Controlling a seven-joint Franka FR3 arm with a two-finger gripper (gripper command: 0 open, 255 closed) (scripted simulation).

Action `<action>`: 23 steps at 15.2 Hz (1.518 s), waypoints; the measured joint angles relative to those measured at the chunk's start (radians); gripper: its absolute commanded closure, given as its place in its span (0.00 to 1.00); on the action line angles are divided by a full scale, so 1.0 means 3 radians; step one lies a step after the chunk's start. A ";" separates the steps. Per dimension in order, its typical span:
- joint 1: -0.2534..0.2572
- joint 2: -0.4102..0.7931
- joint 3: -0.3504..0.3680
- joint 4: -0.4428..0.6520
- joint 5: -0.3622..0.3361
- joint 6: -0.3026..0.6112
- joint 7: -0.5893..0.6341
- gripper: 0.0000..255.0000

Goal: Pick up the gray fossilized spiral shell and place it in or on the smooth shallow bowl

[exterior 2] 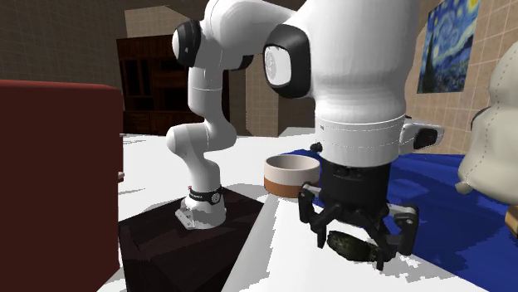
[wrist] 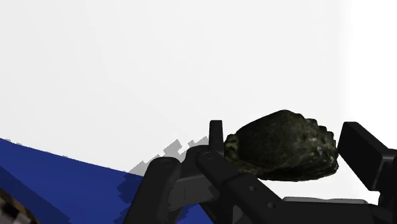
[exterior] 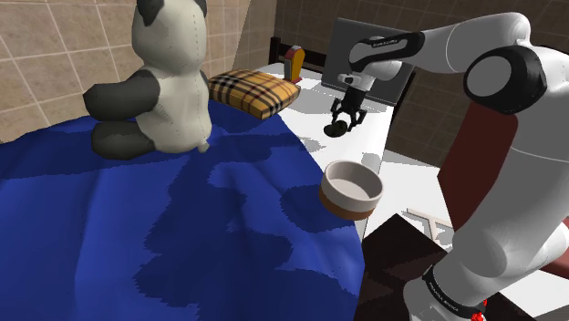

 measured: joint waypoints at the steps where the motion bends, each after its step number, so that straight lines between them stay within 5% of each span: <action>1: -0.0002 -0.0009 -0.0001 0.0038 -0.0003 -0.0046 0.0008 1.00; 21: -0.0023 -0.0112 -0.0009 0.0763 -0.0038 -0.0860 0.0169 1.00; 23: 0.0000 -0.0295 -0.0001 0.0521 -0.0041 -0.0796 0.0187 1.00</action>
